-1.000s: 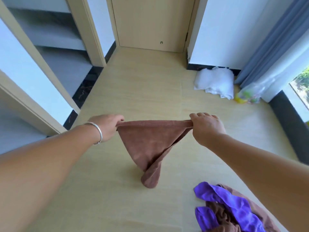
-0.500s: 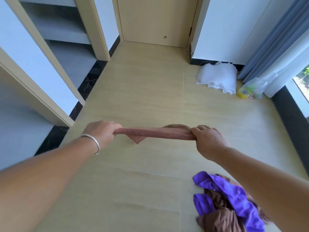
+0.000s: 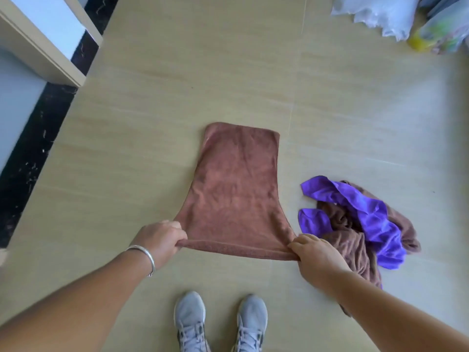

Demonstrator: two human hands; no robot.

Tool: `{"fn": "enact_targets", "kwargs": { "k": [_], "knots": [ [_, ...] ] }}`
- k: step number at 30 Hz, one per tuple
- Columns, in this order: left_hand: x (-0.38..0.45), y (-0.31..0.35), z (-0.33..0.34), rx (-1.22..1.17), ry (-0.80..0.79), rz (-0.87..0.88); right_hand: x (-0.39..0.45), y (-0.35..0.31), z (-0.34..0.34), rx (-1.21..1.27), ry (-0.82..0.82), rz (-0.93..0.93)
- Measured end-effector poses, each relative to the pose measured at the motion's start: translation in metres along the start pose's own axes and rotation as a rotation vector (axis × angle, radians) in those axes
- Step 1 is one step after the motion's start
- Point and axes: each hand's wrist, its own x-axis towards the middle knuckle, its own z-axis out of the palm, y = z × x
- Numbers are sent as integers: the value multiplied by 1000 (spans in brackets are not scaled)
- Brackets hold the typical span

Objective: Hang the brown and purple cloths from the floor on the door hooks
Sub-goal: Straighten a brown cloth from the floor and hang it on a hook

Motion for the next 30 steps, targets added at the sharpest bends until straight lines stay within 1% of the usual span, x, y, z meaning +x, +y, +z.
{"fn": "enact_targets", "kwargs": {
  "k": [3,6,8,10,15,19,21,23,25,26,27,28,30],
  "knots": [
    [6,-4,56,-39,-69,1,7,-3,58,30,-61,-8],
    [18,-13,99,-93,-137,23,23,-5,101,45,-120,12],
    [32,-23,118,-168,-124,9,39,-4,120,66,-124,57],
    [56,-33,128,-265,-69,-27,60,0,132,125,-99,136],
    [146,-59,111,-442,126,-112,134,35,118,306,37,324],
    [240,-79,81,-497,250,-93,222,79,91,501,165,424],
    [292,-89,71,-474,263,-98,274,104,80,536,223,449],
    [343,-98,71,-420,286,-125,323,124,81,518,280,460],
    [383,-99,84,-408,362,-180,360,136,95,508,407,488],
    [394,-95,94,-402,425,-199,368,136,105,520,492,480],
    [396,-89,105,-366,497,-181,371,133,119,508,549,431],
    [391,-81,121,-309,555,-109,366,125,134,463,560,348],
    [358,-65,158,-171,623,121,339,106,164,329,496,122]
  ]
}}
